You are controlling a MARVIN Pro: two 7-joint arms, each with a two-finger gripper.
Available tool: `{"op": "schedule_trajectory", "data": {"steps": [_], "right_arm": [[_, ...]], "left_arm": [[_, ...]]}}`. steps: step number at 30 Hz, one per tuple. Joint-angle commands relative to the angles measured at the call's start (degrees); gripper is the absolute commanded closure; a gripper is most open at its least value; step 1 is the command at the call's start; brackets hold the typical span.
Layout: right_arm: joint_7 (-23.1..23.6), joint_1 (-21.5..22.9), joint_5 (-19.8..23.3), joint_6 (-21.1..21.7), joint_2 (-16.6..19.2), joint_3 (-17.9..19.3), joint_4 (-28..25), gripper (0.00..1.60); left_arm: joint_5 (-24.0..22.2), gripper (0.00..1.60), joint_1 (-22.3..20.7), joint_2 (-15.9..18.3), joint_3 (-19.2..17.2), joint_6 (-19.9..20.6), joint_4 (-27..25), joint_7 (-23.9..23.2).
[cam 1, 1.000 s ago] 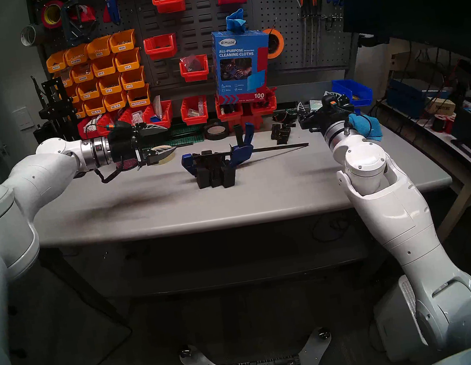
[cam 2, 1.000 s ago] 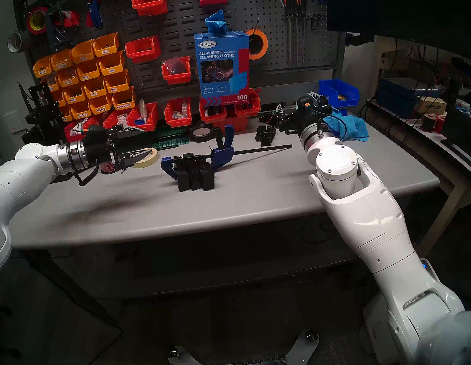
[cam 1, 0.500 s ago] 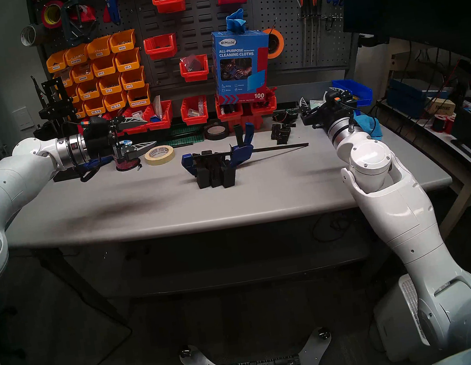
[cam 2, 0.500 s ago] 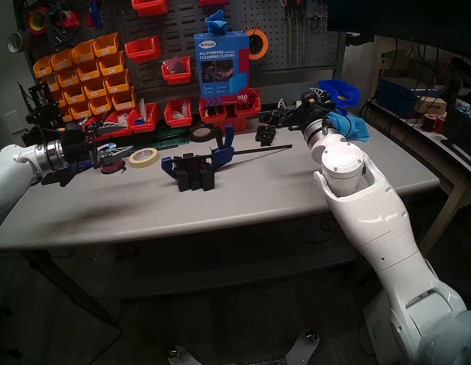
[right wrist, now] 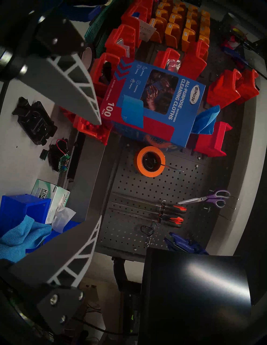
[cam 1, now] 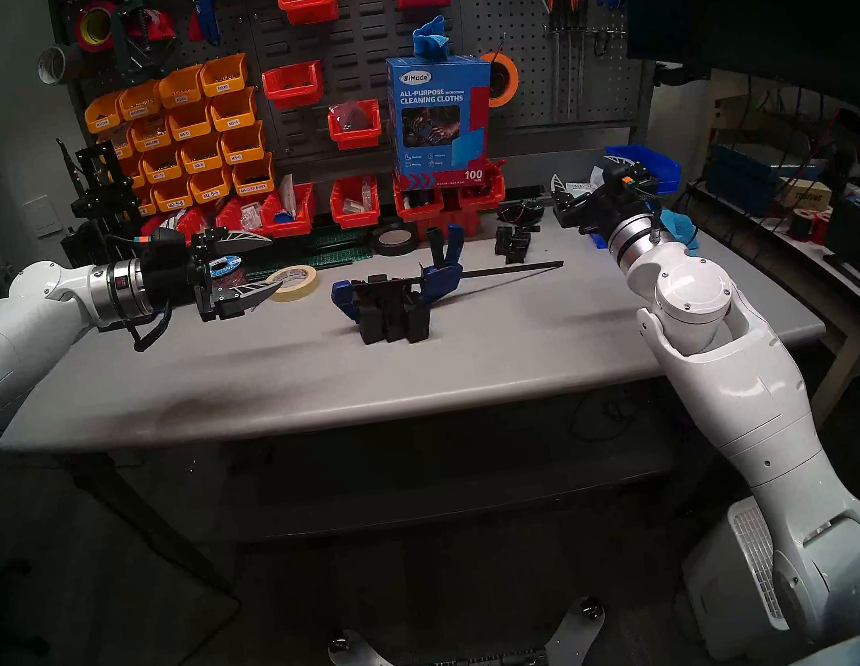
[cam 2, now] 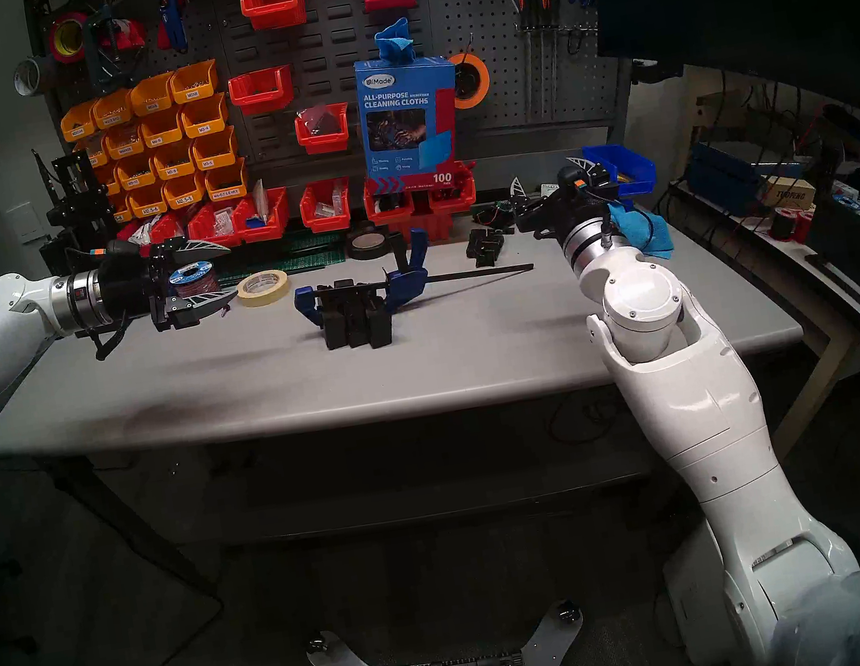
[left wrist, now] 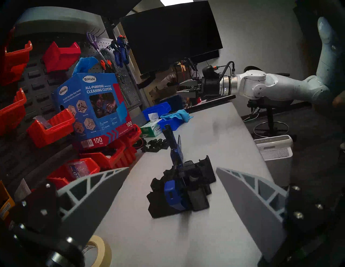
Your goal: Clamp the two 3D printed pieces together with the clamp
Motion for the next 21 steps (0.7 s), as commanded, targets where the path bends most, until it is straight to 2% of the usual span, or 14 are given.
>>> {"op": "schedule_trajectory", "data": {"steps": [1, 21], "right_arm": [[0.0, 0.5, -0.4, -1.0, 0.5, 0.5, -1.1, 0.00], [0.1, 0.4, -0.6, -1.2, 0.3, 0.7, -1.1, 0.00]], "left_arm": [[0.9, 0.00, -1.0, 3.6, -0.2, 0.4, -3.3, 2.6], [2.5, 0.00, -0.7, 5.0, -0.7, 1.2, -5.8, 5.0]]}}
